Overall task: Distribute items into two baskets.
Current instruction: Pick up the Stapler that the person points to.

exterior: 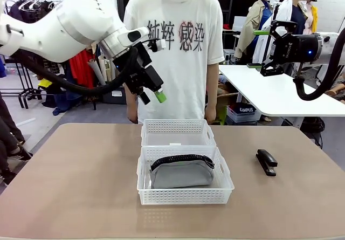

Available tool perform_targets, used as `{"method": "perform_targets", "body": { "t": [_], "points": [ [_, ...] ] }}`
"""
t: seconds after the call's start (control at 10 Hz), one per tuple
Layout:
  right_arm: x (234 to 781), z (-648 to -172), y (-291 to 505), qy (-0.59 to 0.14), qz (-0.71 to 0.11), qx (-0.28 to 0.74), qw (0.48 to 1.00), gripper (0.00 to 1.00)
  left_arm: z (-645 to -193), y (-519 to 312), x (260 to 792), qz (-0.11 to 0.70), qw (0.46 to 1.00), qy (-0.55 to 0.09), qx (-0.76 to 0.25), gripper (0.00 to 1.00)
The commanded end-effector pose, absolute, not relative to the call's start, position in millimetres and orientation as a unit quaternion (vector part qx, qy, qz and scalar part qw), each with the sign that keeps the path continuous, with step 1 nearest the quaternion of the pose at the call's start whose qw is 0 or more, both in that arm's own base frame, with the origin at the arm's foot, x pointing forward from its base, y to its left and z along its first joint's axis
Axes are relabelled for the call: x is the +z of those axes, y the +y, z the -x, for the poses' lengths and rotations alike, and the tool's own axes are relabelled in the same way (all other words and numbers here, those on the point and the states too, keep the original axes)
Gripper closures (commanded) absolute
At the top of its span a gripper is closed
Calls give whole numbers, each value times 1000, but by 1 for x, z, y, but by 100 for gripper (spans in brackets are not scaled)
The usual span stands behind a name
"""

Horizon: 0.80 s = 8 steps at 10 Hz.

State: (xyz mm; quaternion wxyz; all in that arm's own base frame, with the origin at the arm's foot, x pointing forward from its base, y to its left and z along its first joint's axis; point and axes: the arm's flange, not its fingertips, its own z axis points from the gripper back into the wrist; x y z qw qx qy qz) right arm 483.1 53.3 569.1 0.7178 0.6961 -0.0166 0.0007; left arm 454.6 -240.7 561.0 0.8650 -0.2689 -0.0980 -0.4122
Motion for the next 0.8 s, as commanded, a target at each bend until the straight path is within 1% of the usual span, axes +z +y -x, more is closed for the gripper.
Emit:
{"method": "perform_targets", "body": {
  "t": [0.0,0.1,0.2,0.7],
  "points": [
    [571,-483,53,-18,-696,1,718,0,-440,-227,560,290,865,-104,-397,0],
    [571,-483,53,-18,-696,1,718,0,-439,-225,560,283,870,-114,-387,0],
    [571,-483,53,-18,-696,1,718,0,-451,-234,563,279,866,-102,-402,0],
    [571,-483,53,-18,-696,1,718,0,-451,-234,563,279,866,-102,-402,0]
  ]
}}
